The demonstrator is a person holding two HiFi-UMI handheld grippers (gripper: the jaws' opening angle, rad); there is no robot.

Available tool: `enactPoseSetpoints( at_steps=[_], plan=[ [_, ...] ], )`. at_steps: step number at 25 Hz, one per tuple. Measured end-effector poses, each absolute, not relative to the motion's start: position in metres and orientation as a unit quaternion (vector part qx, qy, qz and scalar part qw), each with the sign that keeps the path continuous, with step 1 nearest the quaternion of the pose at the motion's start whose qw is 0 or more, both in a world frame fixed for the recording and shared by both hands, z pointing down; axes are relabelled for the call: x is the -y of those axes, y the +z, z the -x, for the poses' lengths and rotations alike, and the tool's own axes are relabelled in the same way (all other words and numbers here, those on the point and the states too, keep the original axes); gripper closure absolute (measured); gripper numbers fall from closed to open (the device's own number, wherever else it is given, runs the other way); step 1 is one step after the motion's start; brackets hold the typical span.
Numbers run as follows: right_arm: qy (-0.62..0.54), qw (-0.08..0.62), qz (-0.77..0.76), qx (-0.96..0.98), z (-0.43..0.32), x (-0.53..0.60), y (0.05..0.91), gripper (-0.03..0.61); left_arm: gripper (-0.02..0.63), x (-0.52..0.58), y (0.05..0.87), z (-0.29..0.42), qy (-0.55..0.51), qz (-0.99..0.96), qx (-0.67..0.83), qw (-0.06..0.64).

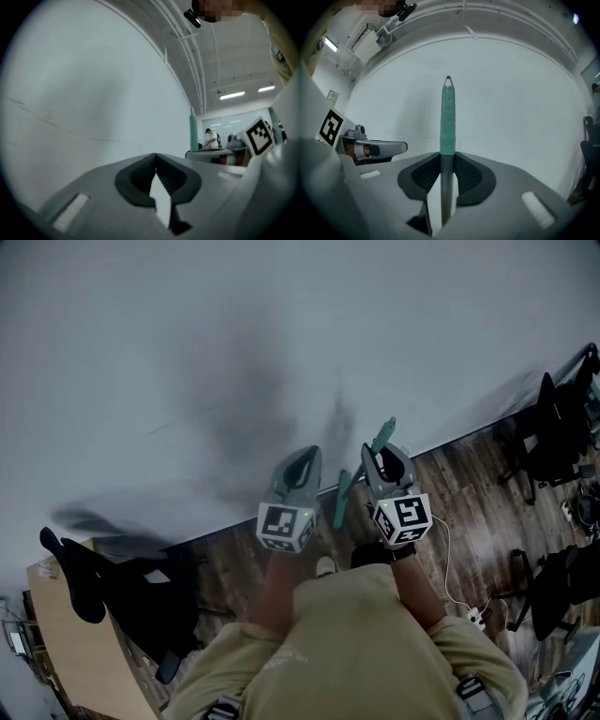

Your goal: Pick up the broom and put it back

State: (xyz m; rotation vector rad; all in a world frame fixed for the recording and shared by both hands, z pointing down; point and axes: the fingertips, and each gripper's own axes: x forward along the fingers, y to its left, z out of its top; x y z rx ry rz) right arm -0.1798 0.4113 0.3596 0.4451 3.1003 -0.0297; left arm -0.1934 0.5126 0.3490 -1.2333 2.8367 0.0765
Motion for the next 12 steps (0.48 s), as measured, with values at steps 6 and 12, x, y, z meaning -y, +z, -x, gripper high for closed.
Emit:
enactPoseSetpoints(
  at_steps=[6, 12],
  plan=[
    [-0.023, 0.001, -0.118, -0.993, 0.159, -0.371, 0.368, 0.486, 0.612, -0.466, 0.358, 0.184, 0.046, 0.423, -0.905, -0.001],
    [-0.032, 0.013, -0.067, -0.997, 0.116, -0.283, 0.355, 0.486, 0.612, -0.383, 0.349, 0.166, 0.058, 0.460, -0.886, -0.021]
  ],
)
